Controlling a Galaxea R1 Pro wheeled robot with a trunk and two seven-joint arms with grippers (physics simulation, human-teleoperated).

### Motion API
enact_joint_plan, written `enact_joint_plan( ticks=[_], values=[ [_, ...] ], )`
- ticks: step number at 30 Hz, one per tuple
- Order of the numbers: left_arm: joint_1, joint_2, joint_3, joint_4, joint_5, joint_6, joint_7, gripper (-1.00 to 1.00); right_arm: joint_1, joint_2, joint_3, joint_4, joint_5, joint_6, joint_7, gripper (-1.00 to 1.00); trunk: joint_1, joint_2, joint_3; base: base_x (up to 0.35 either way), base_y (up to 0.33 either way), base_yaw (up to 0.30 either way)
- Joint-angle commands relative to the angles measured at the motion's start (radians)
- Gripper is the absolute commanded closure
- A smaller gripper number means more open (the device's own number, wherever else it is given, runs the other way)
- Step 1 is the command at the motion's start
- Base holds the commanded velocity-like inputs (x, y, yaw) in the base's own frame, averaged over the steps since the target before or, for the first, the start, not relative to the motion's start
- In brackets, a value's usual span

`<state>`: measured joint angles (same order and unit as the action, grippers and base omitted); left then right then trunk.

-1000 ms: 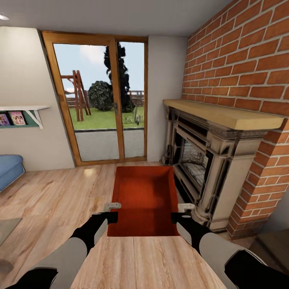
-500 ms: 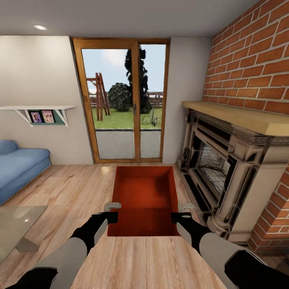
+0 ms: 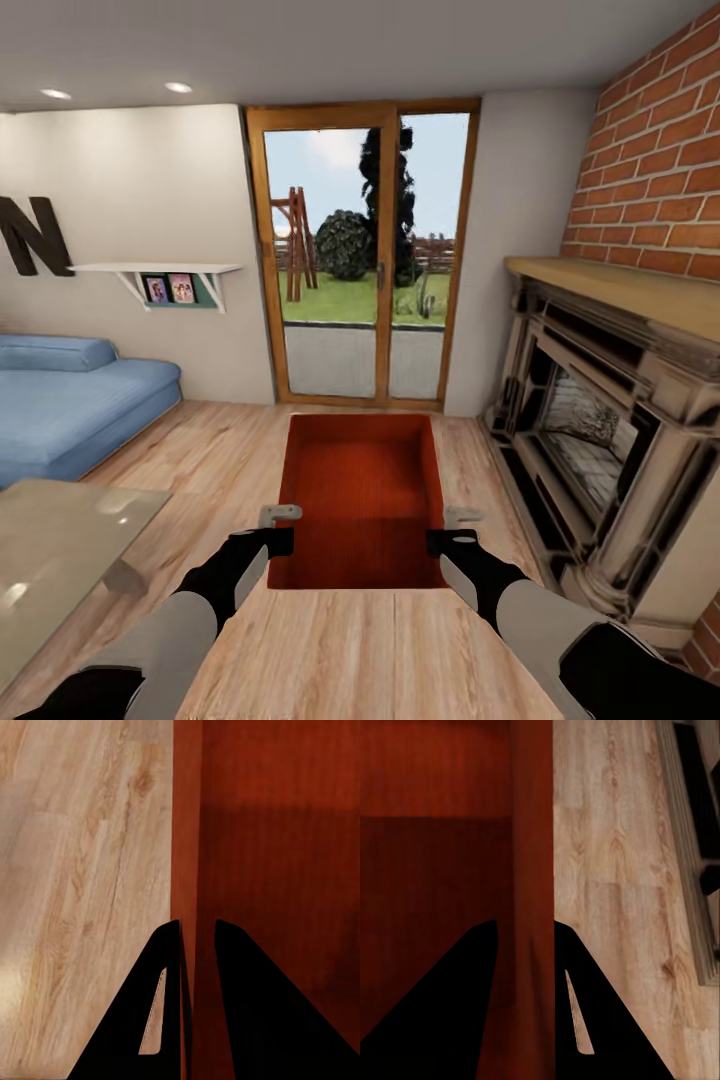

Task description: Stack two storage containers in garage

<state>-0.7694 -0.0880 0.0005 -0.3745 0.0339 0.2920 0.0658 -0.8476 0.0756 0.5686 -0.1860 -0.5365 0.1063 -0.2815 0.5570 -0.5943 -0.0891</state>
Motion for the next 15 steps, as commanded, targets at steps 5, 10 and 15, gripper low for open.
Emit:
enact_joint_plan(
  ticks=[5, 10, 15],
  values=[
    [-0.001, -0.001, 0.002, 0.002, 0.021, 0.005, 0.008, 1.0, -0.001, 0.0, 0.019, -0.012, 0.006, 0.004, 0.016, 1.0, 0.0, -0.002, 0.001, 0.0, 0.0, 0.291],
    [-0.001, 0.0, 0.002, 0.002, 0.021, 0.004, 0.008, 1.0, -0.001, 0.0, 0.019, -0.012, 0.005, 0.004, 0.016, 1.0, 0.0, -0.002, 0.004, 0.0, 0.0, 0.291],
    [-0.001, -0.001, 0.001, 0.002, 0.021, 0.005, 0.008, 1.0, -0.001, 0.0, 0.019, -0.012, 0.005, 0.004, 0.016, 1.0, 0.0, -0.002, 0.008, 0.0, 0.0, 0.291]
  ],
)
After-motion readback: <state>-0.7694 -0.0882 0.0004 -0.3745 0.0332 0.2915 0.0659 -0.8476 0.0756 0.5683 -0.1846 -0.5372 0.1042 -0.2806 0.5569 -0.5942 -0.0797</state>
